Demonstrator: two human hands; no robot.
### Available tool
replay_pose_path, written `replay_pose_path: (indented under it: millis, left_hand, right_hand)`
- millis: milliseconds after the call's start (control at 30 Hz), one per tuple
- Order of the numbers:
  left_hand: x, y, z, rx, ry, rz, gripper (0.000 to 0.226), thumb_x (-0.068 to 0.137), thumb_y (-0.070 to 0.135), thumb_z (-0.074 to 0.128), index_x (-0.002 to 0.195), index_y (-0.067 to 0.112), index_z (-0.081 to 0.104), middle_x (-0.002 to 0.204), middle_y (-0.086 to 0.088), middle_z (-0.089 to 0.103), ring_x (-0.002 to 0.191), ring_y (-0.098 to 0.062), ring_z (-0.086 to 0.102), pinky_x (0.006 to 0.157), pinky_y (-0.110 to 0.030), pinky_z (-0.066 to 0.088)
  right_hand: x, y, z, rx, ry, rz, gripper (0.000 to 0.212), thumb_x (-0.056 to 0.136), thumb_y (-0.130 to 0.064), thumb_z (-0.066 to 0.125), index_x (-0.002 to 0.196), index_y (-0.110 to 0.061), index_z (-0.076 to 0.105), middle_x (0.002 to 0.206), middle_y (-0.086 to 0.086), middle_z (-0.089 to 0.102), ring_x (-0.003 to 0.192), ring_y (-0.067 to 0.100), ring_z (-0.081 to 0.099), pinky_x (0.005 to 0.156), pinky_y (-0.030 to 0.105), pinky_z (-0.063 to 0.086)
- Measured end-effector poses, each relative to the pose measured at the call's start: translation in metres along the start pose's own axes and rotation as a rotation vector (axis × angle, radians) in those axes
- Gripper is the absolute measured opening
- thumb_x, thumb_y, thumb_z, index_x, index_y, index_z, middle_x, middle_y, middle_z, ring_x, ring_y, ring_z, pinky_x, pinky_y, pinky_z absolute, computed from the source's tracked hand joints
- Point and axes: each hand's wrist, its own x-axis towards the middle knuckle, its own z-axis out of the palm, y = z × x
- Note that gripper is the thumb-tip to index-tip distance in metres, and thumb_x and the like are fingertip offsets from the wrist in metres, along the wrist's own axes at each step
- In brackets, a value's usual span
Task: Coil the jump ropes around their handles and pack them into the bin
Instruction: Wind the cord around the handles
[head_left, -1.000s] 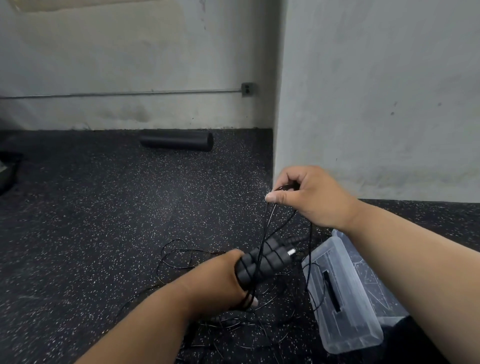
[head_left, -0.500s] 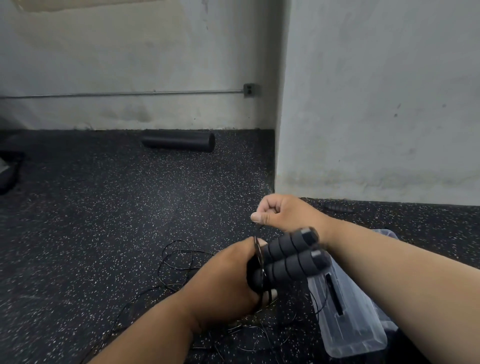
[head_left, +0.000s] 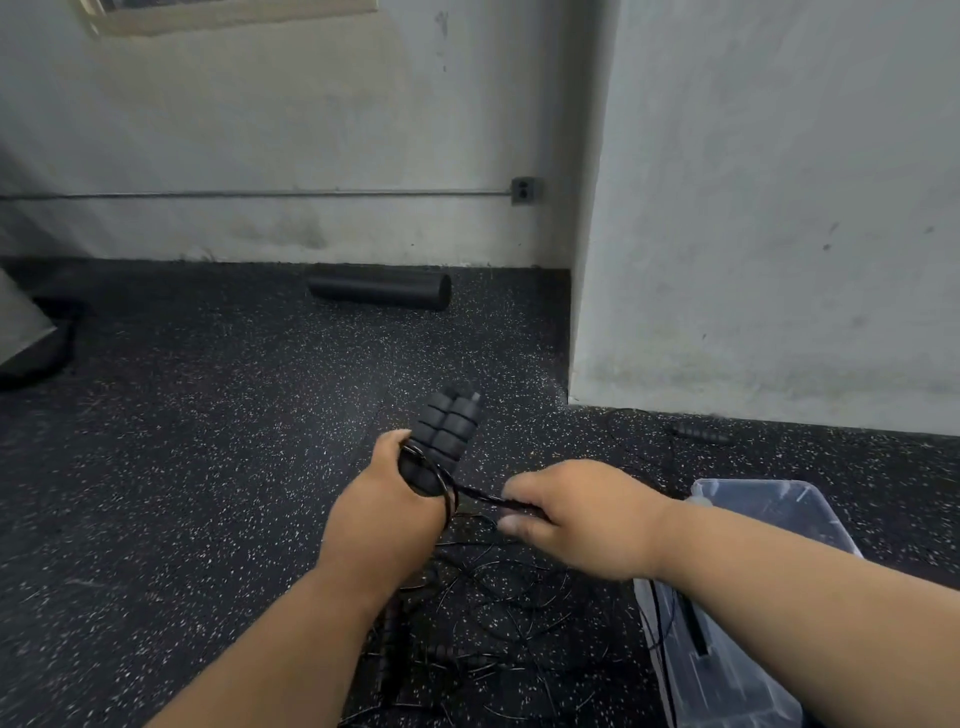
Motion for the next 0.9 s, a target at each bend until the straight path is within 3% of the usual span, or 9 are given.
replay_pose_path:
  millis: [167,300,433,500,567,633,700,800,900]
  left_hand:
    - [-0.006,0.006,0.004,-0.006,-0.059,0.147,0.071,0.085,0.036,0.073,0.143,0.053,0.034,0.097,0.021,0.066,0.082,-0.003,0.063,0.075,-0.036,0.054]
    - [-0.011,0.009,0.0,-0.055,-0.181,0.193,0.105,0.086,0.031,0.078,0.158,0.06,0.006,0.109,0.028,0.062,0.089,-0.001,0.066,0.083,-0.031,0.056]
    - [-0.02,0.01,0.002,0.015,-0.305,0.221,0.113,0.087,0.029,0.076,0.159,0.061,-0.005,0.107,0.022,0.065,0.084,-0.003,0.066,0.076,-0.024,0.055]
    - [-0.021,0.009,0.006,0.039,-0.357,0.224,0.114,0.085,0.029,0.075,0.161,0.057,-0.006,0.11,0.021,0.064,0.089,-0.004,0.066,0.082,-0.026,0.057]
    - [-0.021,0.01,0.008,0.062,-0.395,0.218,0.115,0.085,0.031,0.076,0.164,0.049,-0.006,0.113,0.023,0.06,0.095,-0.002,0.063,0.087,-0.026,0.054]
    - [-0.02,0.011,0.011,0.059,-0.411,0.196,0.115,0.085,0.037,0.078,0.165,0.043,-0.005,0.112,0.025,0.056,0.099,0.0,0.06,0.086,-0.022,0.05]
    - [-0.021,0.011,0.013,0.084,-0.414,0.183,0.116,0.085,0.041,0.077,0.166,0.039,-0.006,0.117,0.023,0.057,0.104,-0.003,0.061,0.088,-0.024,0.049]
    - [-0.021,0.01,0.017,0.206,-0.385,0.213,0.108,0.086,0.036,0.071,0.168,0.034,-0.001,0.125,0.014,0.063,0.11,-0.011,0.062,0.094,-0.028,0.05]
    - [-0.024,0.012,0.022,0.261,-0.332,0.264,0.1,0.086,0.035,0.062,0.168,0.029,0.006,0.129,0.009,0.068,0.113,-0.016,0.065,0.088,-0.026,0.05]
  right_hand:
    - [-0.005,0.008,-0.021,-0.005,0.12,0.12,0.032,0.107,-0.048,0.046,0.089,-0.025,0.058,0.076,-0.006,0.062,0.069,0.01,0.058,0.066,0.035,0.051]
    - [-0.002,0.049,-0.016,0.402,0.196,0.4,0.032,0.107,-0.037,0.053,0.08,-0.023,0.062,0.065,-0.006,0.061,0.05,0.007,0.049,0.056,0.029,0.042]
    - [-0.003,0.065,-0.011,0.616,0.221,0.5,0.032,0.108,-0.027,0.052,0.083,-0.015,0.069,0.062,-0.006,0.065,0.049,0.01,0.046,0.051,0.025,0.037]
    - [-0.003,0.057,-0.014,0.715,0.214,0.453,0.024,0.106,-0.026,0.053,0.09,-0.02,0.071,0.065,-0.01,0.066,0.055,0.011,0.047,0.053,0.025,0.036]
    - [-0.003,0.042,-0.018,0.865,0.164,0.382,0.025,0.106,-0.021,0.049,0.11,-0.031,0.072,0.081,-0.015,0.072,0.066,0.006,0.059,0.057,0.019,0.044]
    - [-0.004,0.032,-0.019,0.903,0.124,0.3,0.035,0.106,-0.022,0.043,0.12,-0.037,0.071,0.106,-0.015,0.075,0.096,0.007,0.068,0.082,0.025,0.055]
    - [-0.004,0.027,-0.021,0.835,0.128,0.234,0.039,0.105,-0.025,0.039,0.123,-0.04,0.07,0.121,-0.014,0.071,0.116,0.011,0.064,0.099,0.031,0.05]
    - [-0.004,0.025,-0.023,0.843,0.144,0.215,0.041,0.092,-0.037,0.045,0.125,-0.038,0.069,0.126,-0.011,0.066,0.119,0.008,0.061,0.099,0.025,0.047]
    - [-0.007,0.015,-0.02,0.455,0.121,0.02,0.041,0.089,-0.054,0.062,0.128,-0.045,0.064,0.126,-0.02,0.059,0.12,0.002,0.056,0.108,0.031,0.045]
